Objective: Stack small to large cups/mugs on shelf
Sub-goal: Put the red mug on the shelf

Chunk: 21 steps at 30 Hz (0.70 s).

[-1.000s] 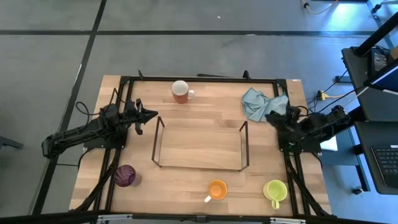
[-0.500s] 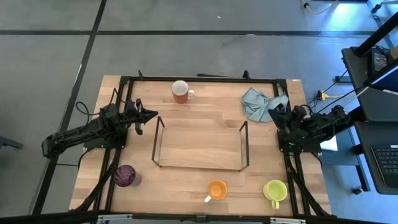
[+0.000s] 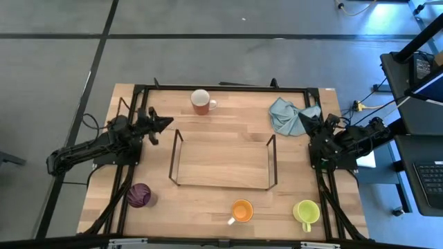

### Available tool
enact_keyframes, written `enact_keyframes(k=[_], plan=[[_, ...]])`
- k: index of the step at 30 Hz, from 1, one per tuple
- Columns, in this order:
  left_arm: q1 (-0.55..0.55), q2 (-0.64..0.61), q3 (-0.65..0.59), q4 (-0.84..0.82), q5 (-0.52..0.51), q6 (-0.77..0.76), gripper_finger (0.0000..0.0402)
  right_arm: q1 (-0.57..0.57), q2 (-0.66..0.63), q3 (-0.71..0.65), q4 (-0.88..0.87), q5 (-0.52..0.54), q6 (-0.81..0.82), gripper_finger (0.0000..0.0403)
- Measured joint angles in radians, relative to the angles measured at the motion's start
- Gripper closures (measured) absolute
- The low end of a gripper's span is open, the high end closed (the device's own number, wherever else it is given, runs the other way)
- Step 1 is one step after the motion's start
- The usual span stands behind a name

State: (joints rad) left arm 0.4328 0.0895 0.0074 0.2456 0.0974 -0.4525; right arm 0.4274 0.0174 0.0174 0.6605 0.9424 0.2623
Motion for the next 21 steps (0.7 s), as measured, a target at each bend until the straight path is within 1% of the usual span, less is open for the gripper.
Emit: enact_keyframes(k=[2,4,6,9,13,16,19,21], plan=[[0.0,0.0,0.0,0.075,-0.002,-0.172,0.0393,0.0,0.0,0.0,0.0,0.0,-0.011,0.0382],[0.0,0.0,0.0,0.142,-0.003,-0.311,0.0393,0.0,0.0,0.0,0.0,0.0,0.0,0.0382],[0.0,0.0,0.0,0.181,-0.004,-0.371,0.0393,0.0,0.0,0.0,0.0,-0.001,0.036,0.0382],[0.0,-0.001,0.0,0.247,-0.022,-0.357,0.0393,0.0,0.0,0.0,-0.003,-0.001,0.066,0.0382],[0.0,0.0,0.0,0.26,-0.071,-0.322,0.0393,0.0,0.0,0.0,-0.003,0.0,0.07,0.0382],[0.0,0.0,0.0,0.264,-0.073,-0.326,0.0393,0.0,0.0,0.0,-0.006,0.005,0.073,0.0382],[0.0,0.0,0.0,0.264,-0.051,-0.377,0.0393,0.0,0.0,0.0,-0.01,0.005,0.072,0.0382],[0.0,0.0,0.0,0.262,-0.05,-0.379,0.0393,0.0,0.0,0.0,-0.009,0.006,0.074,0.0382]])
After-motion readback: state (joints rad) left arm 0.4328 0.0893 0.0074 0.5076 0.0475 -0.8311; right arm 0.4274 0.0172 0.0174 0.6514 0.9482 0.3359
